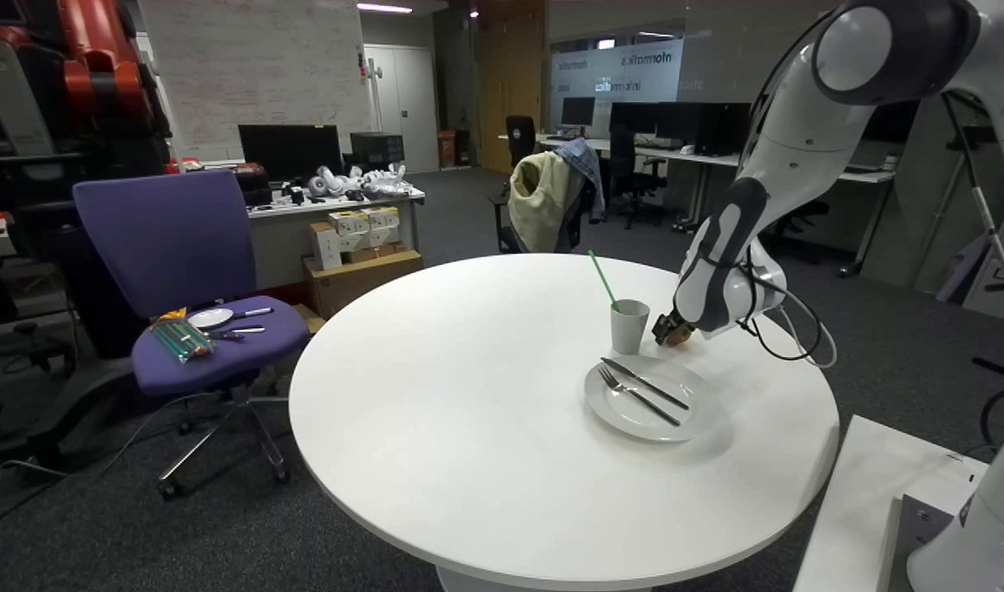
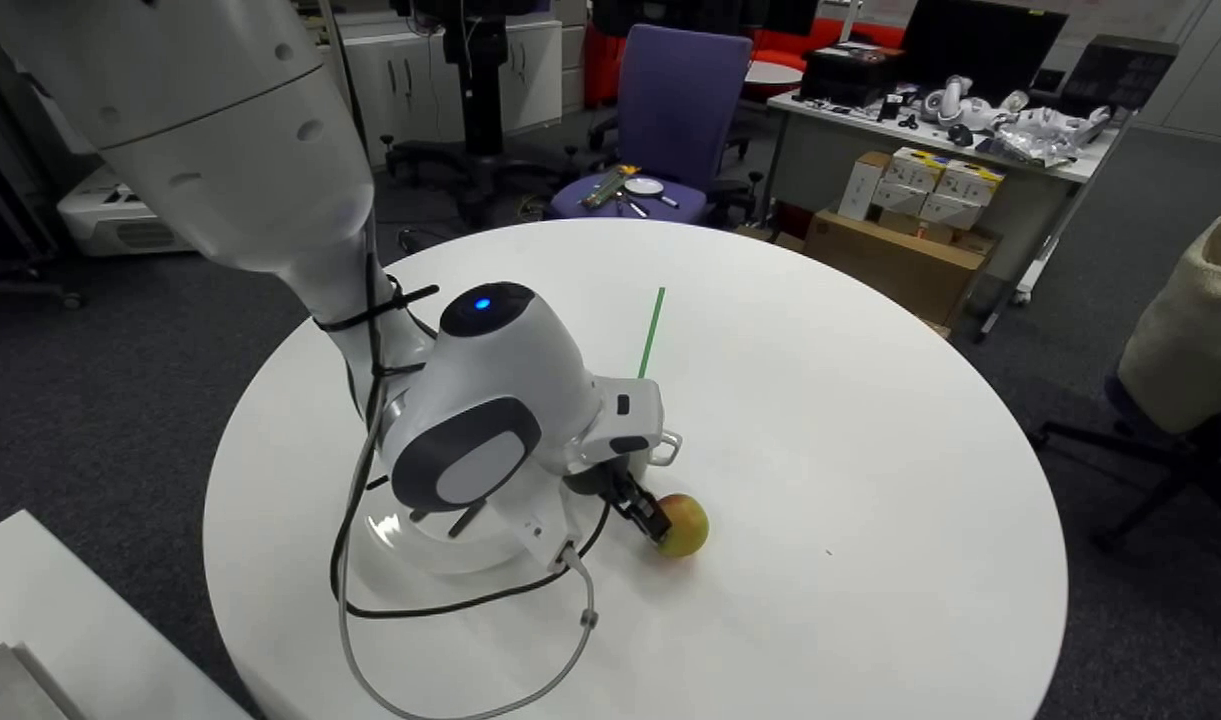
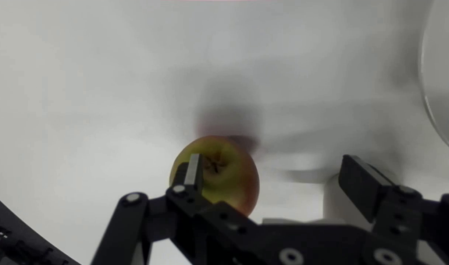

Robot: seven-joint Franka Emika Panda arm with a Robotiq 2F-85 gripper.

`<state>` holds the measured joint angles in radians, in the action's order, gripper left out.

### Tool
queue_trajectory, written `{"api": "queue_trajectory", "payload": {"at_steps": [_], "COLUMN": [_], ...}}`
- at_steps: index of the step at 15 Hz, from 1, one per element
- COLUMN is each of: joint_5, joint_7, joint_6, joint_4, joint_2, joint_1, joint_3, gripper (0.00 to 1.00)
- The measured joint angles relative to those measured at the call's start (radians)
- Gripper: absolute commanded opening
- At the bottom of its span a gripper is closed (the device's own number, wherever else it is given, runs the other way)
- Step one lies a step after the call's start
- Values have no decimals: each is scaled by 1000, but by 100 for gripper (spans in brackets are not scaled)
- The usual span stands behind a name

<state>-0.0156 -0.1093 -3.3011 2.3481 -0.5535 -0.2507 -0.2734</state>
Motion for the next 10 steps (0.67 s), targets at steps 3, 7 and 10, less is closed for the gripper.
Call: {"api": "queue_trajectory", "payload": {"at_steps": [3, 7, 10], "joint_5": [-26, -41, -33], "joint_7": [-3, -34, -76], "joint_6": [36, 121, 183], "joint_4": [0, 0, -2], "joint_2": [23, 89, 135], "joint_1": [-75, -245, -372], "joint_3": [63, 201, 296], "gripper": [100, 100, 100]}}
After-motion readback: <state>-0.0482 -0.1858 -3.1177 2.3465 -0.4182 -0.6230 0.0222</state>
